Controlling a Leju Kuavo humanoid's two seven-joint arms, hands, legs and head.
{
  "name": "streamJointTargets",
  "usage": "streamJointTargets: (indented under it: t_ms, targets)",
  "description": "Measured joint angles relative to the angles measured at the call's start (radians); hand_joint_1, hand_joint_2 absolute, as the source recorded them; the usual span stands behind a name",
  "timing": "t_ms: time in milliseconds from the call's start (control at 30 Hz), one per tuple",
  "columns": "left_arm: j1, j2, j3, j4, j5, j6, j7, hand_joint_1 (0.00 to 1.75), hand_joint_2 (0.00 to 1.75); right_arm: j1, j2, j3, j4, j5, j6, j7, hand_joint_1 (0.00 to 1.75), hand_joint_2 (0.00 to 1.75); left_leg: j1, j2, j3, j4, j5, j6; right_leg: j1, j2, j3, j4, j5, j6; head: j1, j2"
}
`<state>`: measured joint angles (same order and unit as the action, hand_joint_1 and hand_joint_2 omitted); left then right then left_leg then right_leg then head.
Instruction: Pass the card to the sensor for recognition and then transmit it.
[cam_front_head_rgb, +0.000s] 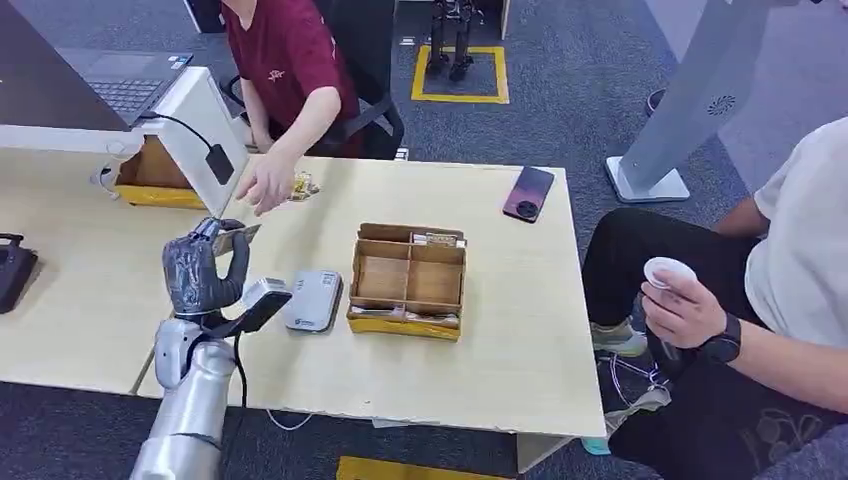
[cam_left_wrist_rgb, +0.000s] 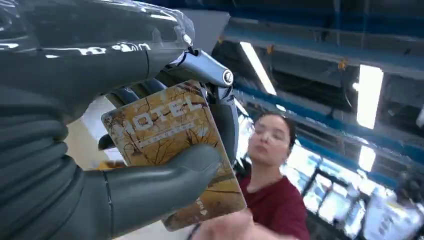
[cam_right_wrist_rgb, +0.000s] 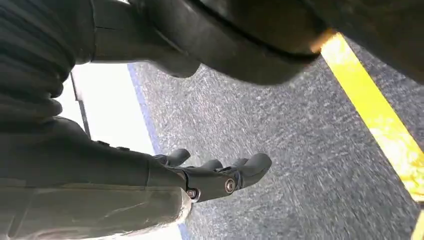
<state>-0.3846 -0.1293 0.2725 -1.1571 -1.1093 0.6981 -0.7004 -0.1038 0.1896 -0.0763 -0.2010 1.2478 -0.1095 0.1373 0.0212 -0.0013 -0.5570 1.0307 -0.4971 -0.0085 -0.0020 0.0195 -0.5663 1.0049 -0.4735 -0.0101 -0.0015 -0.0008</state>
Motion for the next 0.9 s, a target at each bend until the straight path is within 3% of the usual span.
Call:
streamJointTargets:
  t_ms: [233,467,600,900]
  targets:
    - [-0.022,-0.022,0.067,-0.083,0.0,0.001,0.004,1.75,1.75,-0.018,0.004,0.009,-0.001,0.005,0.0,0.0,0.0,1.75,0.0,-0.001,0.0,0.0,0.0,0.0,0.0,0.0,-0.001,0.0,0.0,0.0,0.0,0.0]
    - [-0.023,-0.039,0.082,-0.117,0.0,0.001,0.004,1.75,1.75,-0.039,0.015,0.013,-0.003,0.009,0.0,-0.005,0.0,1.75,0.0,-0.001,0.0,0.0,0.0,0.0,0.0,-0.001,-0.001,0.0,0.0,0.0,0.0,0.0]
    - [-0.024,-0.04,0.086,-0.126,0.001,0.001,0.004,1.75,1.75,-0.04,0.05,0.023,-0.003,0.006,0.006,-0.016,0.0,1.75,0.0,-0.001,0.0,0.0,0.0,0.0,-0.001,-0.002,-0.002,0.0,0.0,0.0,-0.003,0.0]
    - [-0.026,-0.042,0.09,-0.133,0.007,0.001,0.004,1.75,1.75,-0.04,0.056,0.026,-0.002,-0.002,0.013,-0.018,0.0,1.75,-0.001,-0.002,-0.002,0.0,0.0,0.0,-0.001,-0.003,-0.002,0.0,0.0,0.0,-0.003,0.0]
